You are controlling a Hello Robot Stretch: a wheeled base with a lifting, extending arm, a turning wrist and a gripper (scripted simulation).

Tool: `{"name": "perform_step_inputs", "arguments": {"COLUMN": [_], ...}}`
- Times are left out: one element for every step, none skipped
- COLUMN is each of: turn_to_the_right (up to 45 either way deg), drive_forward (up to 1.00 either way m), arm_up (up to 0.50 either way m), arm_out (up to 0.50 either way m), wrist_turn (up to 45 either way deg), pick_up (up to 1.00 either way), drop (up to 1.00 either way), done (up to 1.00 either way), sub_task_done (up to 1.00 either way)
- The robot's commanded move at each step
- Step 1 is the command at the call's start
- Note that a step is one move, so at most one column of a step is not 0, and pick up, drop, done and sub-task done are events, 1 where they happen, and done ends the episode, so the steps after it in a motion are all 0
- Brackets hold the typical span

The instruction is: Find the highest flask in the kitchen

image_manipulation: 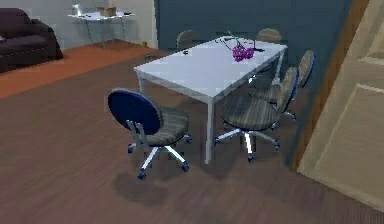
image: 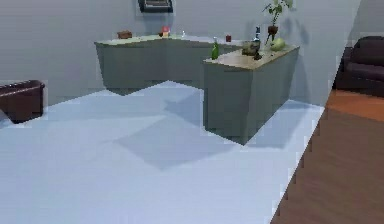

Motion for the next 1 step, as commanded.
{"name": "perform_step_inputs", "arguments": {"turn_to_the_right": [0.0], "drive_forward": [0.6], "arm_up": [0.0], "arm_out": [0.0], "wrist_turn": [0.0], "pick_up": [0.0], "drop": [0.0], "done": [0.0], "sub_task_done": [0.0]}}
